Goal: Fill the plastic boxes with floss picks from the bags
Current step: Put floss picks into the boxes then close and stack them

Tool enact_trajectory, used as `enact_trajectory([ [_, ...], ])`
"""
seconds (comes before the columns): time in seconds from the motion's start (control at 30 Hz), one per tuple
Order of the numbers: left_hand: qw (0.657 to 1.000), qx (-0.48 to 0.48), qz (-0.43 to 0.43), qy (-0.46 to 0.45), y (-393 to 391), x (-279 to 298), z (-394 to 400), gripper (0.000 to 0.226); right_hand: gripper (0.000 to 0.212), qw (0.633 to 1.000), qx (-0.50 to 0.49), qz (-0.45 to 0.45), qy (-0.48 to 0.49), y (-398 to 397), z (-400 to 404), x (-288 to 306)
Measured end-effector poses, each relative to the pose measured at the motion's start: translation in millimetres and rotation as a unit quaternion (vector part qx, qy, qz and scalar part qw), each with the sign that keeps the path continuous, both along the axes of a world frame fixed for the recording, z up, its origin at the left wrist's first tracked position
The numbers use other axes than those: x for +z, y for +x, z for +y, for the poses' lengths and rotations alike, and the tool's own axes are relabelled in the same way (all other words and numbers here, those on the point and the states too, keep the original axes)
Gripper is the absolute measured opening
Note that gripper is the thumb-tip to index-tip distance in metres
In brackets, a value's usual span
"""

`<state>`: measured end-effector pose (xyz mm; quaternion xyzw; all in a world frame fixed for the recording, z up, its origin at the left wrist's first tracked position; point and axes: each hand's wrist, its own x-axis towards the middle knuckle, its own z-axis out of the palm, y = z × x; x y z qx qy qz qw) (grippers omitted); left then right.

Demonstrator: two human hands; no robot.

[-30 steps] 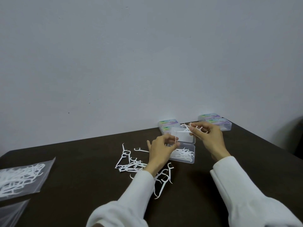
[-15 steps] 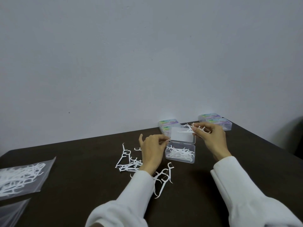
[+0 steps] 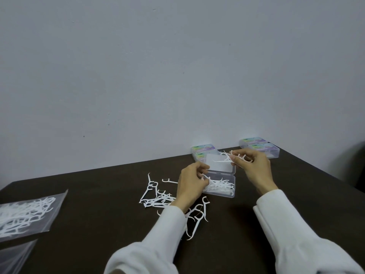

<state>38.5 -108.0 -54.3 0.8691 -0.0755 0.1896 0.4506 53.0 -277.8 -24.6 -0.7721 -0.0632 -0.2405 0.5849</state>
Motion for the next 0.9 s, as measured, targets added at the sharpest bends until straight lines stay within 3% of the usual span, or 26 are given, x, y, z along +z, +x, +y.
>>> enact_trajectory([
  [0.2,0.998,-0.016,0.010,-0.057,1,-1,1,0.020,0.019,1.000,0.008,0.019,-0.022,-1,1,-1],
  [0.37,0.999,-0.040,-0.006,-0.005,1,-5,1,0.021,0.015,0.996,0.021,0.054,-0.064,1,2,-8],
  [0.5,0.999,0.014,-0.036,0.019,5,-7,7,0.028,0.015,0.994,0.039,0.066,-0.082,1,3,-10],
  [0.63,0.998,-0.005,0.054,-0.024,5,-11,9,0.026,0.014,0.990,0.068,0.073,-0.099,3,6,-12],
  [0.9,0.997,0.012,0.073,-0.026,8,-16,3,0.015,0.008,0.969,0.121,0.074,-0.204,5,13,-19],
])
